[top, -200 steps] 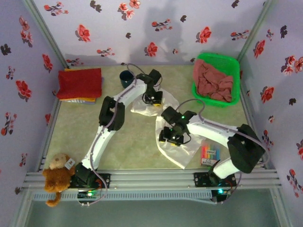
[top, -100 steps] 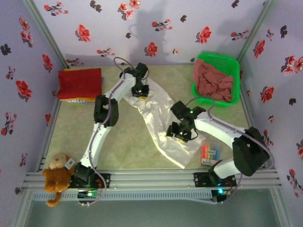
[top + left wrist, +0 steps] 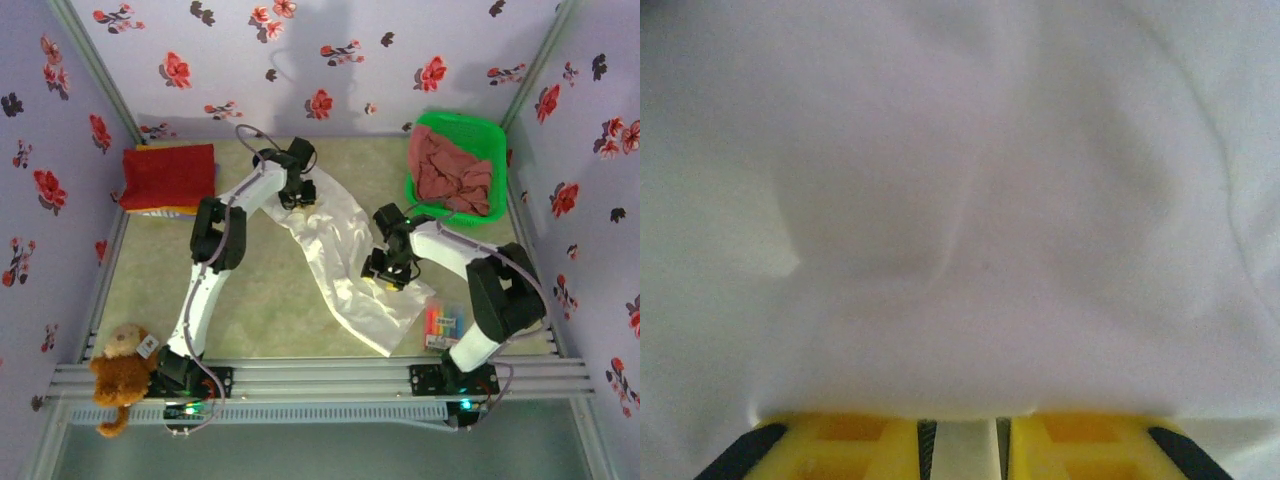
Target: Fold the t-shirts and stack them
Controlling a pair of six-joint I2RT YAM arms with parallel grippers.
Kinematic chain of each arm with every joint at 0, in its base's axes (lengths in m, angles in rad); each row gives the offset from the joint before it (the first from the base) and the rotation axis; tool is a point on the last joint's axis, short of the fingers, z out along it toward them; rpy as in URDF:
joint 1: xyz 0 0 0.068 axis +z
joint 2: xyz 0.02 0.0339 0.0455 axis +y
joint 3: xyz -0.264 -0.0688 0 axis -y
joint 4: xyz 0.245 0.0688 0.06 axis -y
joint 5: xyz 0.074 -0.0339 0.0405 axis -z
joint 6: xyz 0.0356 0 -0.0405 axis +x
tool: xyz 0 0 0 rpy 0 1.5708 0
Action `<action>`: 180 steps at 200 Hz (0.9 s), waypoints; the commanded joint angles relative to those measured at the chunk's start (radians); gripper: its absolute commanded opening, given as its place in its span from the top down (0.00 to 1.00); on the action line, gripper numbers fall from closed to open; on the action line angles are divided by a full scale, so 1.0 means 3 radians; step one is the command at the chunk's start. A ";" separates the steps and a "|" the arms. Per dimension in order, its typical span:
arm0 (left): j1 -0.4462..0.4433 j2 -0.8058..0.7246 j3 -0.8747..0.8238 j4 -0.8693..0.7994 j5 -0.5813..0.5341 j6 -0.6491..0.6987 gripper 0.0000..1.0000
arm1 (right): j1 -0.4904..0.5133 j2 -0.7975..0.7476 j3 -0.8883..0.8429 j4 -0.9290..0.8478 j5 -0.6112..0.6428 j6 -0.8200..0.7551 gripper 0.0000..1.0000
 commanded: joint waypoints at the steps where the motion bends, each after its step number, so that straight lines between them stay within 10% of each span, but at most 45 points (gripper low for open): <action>1: 0.0015 0.0259 0.0402 -0.0088 -0.0172 -0.0196 0.73 | -0.0055 0.0065 -0.0091 0.0102 -0.0096 -0.0098 0.44; 105: -0.0295 0.0785 0.0811 0.0345 0.0525 -0.0194 0.71 | -0.0059 -0.0970 -0.1233 0.0165 -0.0332 0.0450 0.43; 180: -0.0302 -0.0012 0.0715 0.0366 0.0279 0.0185 0.60 | -0.0191 -0.1056 0.0033 -0.0410 0.0002 -0.0011 0.43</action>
